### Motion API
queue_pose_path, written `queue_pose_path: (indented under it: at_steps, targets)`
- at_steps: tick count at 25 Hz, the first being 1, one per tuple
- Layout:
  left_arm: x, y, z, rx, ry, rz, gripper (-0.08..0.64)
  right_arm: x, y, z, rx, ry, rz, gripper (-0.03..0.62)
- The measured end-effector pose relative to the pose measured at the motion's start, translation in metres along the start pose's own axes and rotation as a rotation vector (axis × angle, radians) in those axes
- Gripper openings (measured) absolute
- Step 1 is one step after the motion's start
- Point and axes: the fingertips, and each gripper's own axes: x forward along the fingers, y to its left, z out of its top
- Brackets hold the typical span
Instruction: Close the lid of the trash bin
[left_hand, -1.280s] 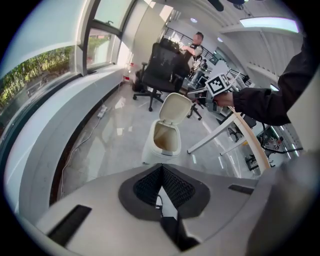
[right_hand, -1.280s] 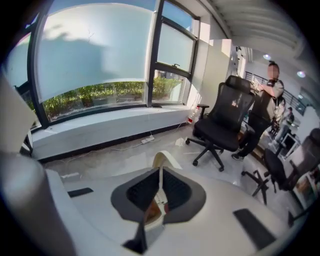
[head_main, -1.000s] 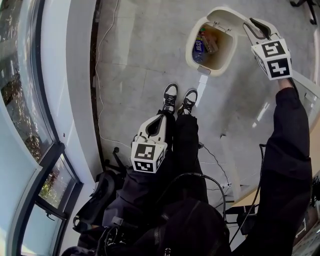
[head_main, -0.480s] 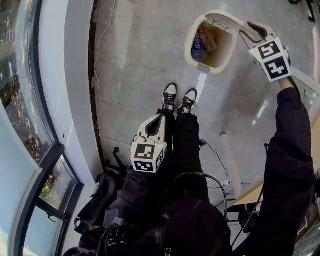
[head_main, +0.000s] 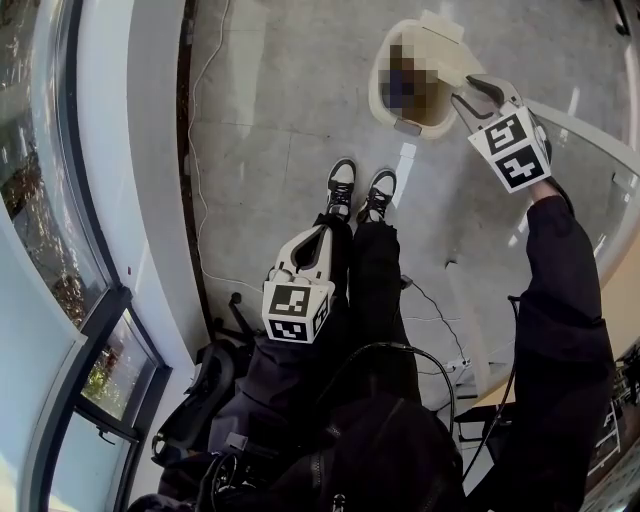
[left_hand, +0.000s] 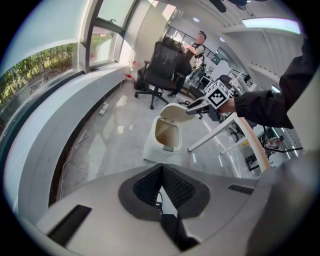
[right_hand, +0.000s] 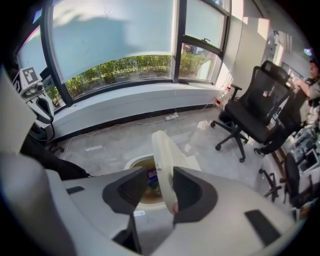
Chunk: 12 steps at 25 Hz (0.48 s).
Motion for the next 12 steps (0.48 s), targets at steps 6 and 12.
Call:
queue_pose_path:
  at_steps: [6, 12]
  targets:
    - [0.001, -0.003, -0.008, 0.001, 0.007, -0.004, 0.002, 0.021, 0.039, -0.020, 0.036, 0.013, 0.075, 0.160]
    - [0.002, -0.001, -0.020, -0.009, 0.020, 0.003, 0.002, 0.044, 0.068, -0.038, 0.072, 0.039, 0.179, 0.158]
